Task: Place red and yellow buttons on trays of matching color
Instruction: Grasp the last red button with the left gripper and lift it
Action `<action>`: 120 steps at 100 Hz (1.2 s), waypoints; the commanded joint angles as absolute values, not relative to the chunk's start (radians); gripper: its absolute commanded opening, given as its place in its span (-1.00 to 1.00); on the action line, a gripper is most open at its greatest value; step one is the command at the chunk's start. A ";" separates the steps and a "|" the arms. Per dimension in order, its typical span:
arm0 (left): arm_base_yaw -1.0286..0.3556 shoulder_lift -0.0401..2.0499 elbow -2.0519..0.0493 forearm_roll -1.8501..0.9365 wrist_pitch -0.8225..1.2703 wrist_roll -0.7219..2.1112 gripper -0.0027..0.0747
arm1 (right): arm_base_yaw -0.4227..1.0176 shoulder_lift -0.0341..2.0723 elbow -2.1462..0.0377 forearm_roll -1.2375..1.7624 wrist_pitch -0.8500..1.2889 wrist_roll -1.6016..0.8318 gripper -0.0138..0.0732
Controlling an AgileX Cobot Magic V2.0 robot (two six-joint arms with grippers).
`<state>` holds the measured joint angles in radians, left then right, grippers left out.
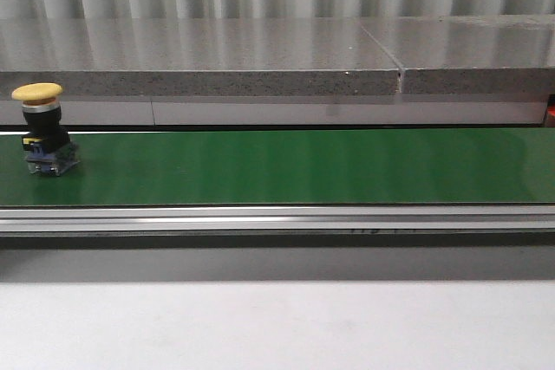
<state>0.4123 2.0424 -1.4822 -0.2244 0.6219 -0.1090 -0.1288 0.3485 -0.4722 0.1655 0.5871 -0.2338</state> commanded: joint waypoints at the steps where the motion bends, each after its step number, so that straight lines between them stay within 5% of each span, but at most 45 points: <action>1: 0.411 1.986 -1.513 -0.241 0.591 -0.111 -0.34 | -0.129 0.353 -0.501 0.179 0.514 -0.244 -0.85; 41: 0.408 1.889 -1.479 -0.171 0.646 -0.089 -0.34 | -0.129 0.353 -0.501 0.179 0.513 -0.244 -0.85; 120: 0.212 1.379 -1.035 -0.092 0.525 -0.081 -0.34 | -0.129 0.353 -0.501 0.179 0.517 -0.244 -0.85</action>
